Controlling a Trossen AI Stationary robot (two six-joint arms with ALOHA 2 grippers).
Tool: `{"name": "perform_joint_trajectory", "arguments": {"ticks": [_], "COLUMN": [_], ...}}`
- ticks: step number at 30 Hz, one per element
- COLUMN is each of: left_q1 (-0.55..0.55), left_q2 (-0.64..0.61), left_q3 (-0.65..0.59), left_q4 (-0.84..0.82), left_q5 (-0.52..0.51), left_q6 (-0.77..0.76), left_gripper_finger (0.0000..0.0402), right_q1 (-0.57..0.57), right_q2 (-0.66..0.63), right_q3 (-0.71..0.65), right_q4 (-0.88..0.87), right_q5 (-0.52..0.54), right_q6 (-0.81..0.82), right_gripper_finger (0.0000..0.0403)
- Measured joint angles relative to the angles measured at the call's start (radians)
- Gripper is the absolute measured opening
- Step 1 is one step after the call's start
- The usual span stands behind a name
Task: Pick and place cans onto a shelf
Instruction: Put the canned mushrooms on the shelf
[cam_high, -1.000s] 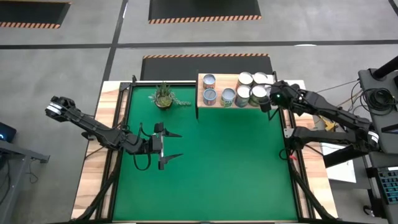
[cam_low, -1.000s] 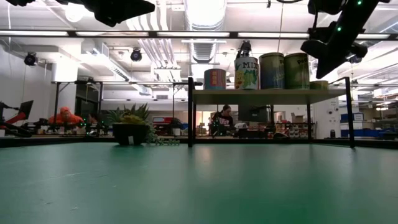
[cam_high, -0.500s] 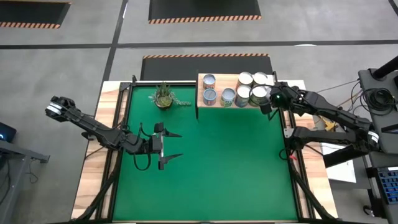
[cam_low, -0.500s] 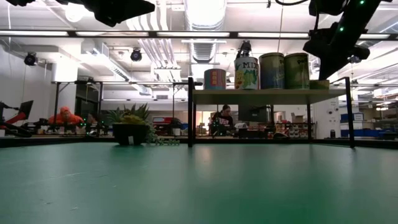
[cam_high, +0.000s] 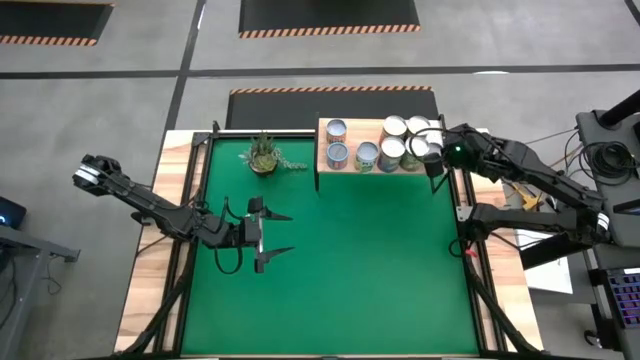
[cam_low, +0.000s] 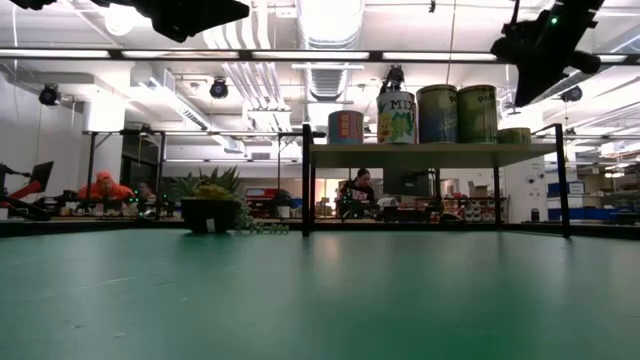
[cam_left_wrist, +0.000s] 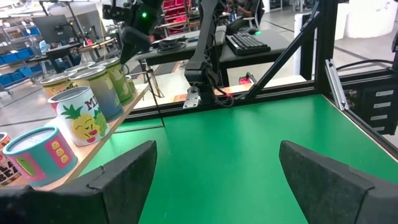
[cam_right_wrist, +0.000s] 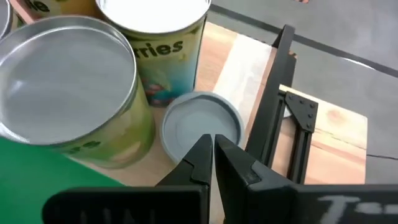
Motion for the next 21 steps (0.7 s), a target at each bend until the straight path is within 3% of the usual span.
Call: {"name": "perform_joint_trajectory", "arguments": {"ticks": [13,21], "left_q1": [0.0,0.0], "left_q2": [0.0,0.0], "left_q3": [0.0,0.0], "left_q4": [0.0,0.0], "left_q5": [0.0,0.0], "left_q6": [0.0,0.0], "left_gripper_finger": [0.032,0.032], "right_q1": [0.0,0.0], "right_q2": [0.001,0.001], "right_q3": [-0.147,-0.111], "right_q4": [0.106,0.029], "right_q5": [0.004,-0.035], "right_q6": [-0.013,-0.002], "right_gripper_finger": [0.0009,0.0009]}}
